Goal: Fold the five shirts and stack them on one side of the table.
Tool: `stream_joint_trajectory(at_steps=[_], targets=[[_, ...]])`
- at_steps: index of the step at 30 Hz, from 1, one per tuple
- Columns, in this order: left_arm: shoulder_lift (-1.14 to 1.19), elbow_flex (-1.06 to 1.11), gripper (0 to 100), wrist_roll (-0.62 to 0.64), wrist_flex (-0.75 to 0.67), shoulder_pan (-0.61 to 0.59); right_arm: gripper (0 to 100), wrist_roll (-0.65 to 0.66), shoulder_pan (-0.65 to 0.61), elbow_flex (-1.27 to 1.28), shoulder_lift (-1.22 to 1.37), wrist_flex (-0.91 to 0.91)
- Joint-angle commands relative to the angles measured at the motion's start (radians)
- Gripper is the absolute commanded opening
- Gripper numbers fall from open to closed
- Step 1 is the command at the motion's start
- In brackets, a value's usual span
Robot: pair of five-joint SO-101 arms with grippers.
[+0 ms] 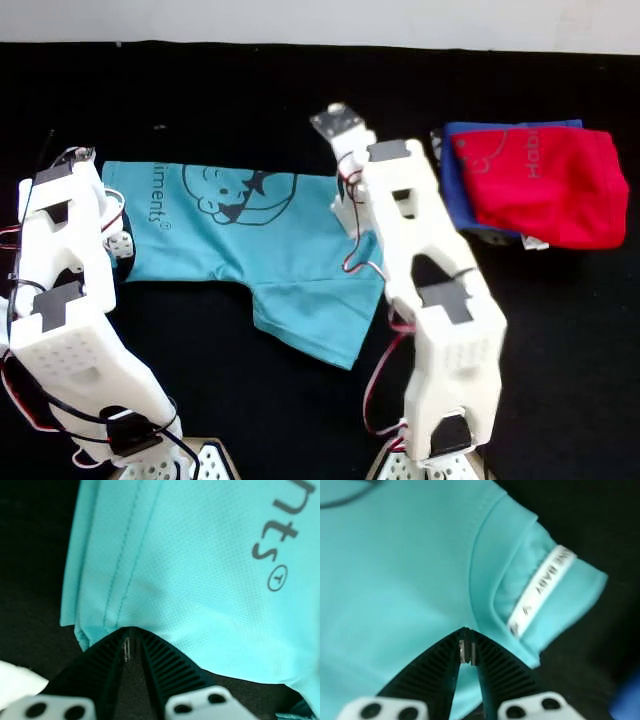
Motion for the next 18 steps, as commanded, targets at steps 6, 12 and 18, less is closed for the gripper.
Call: stream_joint_trajectory(at_steps=[6,12,18], targets=[[0.002,0.001,1,0.009,-0.041,0.001,0.5,0.006,0.13,-0.417,0.232,-0.004],[0.002,0.001,1,0.009,-0.041,0.001,0.5,0.009,0.133,-0.627,0.326,0.194],[0.002,0.001,1,0.009,-0.041,0.001,0.5,0.008,0.125,-0.908,0.328,0.444]])
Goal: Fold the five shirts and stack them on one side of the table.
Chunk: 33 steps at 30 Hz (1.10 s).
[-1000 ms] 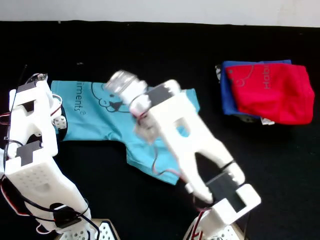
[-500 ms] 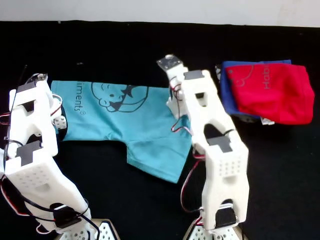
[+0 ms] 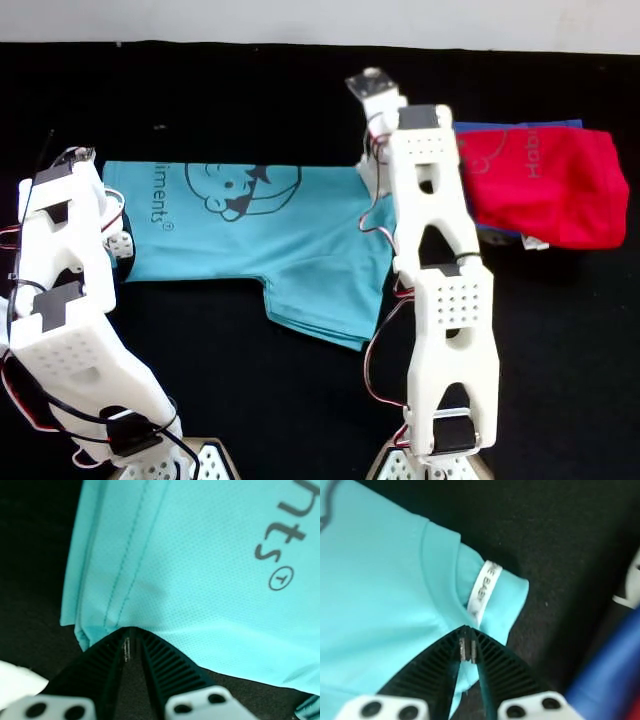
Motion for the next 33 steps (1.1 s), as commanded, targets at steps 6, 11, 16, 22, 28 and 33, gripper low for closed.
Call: stream_joint_trajectory(at_steps=[6,11,16,22,28,33], targets=[[0.002,0.001,1,0.009,-0.041,0.001,0.5,-0.049,-0.038,-0.314,-0.082,0.225],[0.002,0.002,1,0.009,-0.041,0.001,0.5,-0.058,-0.173,-0.068,-0.285,0.226],[0.002,0.002,1,0.009,-0.04,0.001,0.5,-0.06,-0.306,0.394,-0.542,0.219],[0.002,0.002,1,0.009,-0.04,0.001,7.7,-0.06,-0.476,0.812,-0.621,0.105],[0.002,0.002,1,0.009,-0.04,0.001,12.8,-0.06,-0.568,0.921,-0.619,0.024],[0.002,0.002,1,0.009,-0.04,0.001,12.9,-0.006,-0.57,0.983,-0.605,-0.073]])
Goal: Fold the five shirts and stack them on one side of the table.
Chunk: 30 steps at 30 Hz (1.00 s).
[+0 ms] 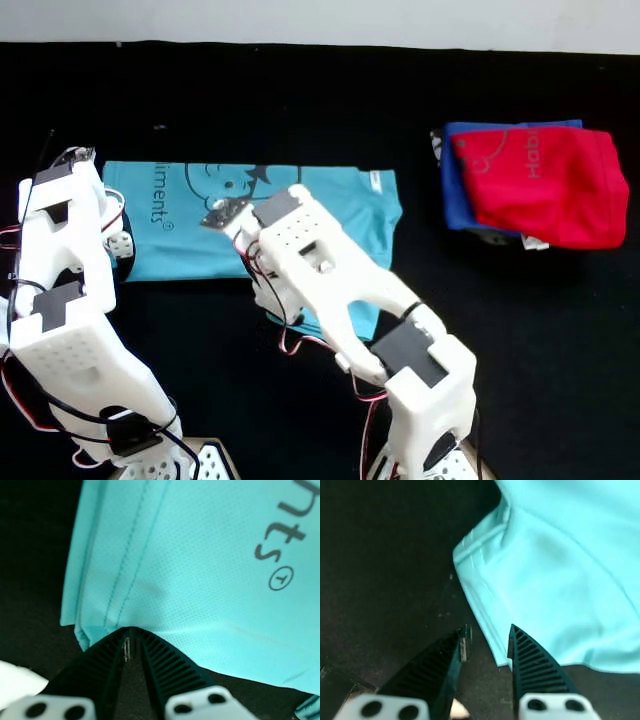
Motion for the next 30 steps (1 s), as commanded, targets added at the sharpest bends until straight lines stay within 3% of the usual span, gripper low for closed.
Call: stream_joint_trajectory(at_steps=[1,15,24,30], targets=[[0.002,0.002,1,0.009,-0.04,0.001,12.9,0.054,-0.005,0.031,-0.038,-0.051],[0.002,0.002,1,0.009,-0.038,0.001,13.0,0.087,-0.077,0.033,0.065,-0.021],[0.002,0.002,1,0.009,-0.038,0.001,13.5,0.089,-0.058,0.033,0.076,-0.031],[0.002,0.002,1,0.009,-0.038,0.002,22.7,0.133,-0.016,0.044,0.077,-0.088]])
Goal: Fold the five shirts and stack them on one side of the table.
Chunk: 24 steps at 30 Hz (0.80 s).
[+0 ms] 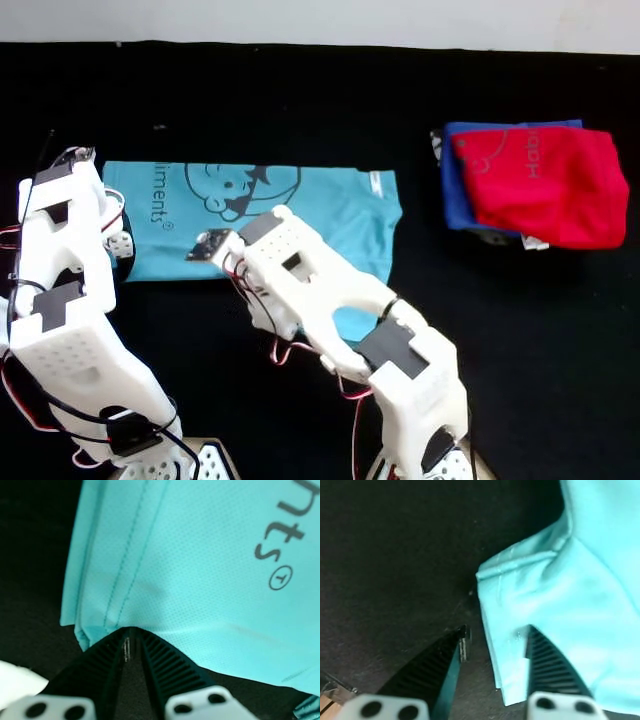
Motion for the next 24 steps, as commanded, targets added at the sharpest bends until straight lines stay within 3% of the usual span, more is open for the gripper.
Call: stream_joint_trajectory(at_steps=[1,18,20,23,24], targets=[[0.002,0.002,1,0.009,-0.038,0.002,22.3,0.014,0.045,0.002,-0.001,-0.031],[0.002,0.002,1,0.009,-0.038,0.002,17.6,0.015,-0.008,0.002,0.151,-0.021],[0.002,0.002,1,0.009,-0.038,0.002,13.9,0.015,-0.004,0.002,0.153,-0.016],[0.002,0.002,1,0.009,-0.04,0.002,0.1,0.015,-0.004,0.002,0.153,-0.016],[0.002,0.002,1,0.009,-0.04,0.002,1.0,0.015,-0.004,0.002,0.153,-0.016]])
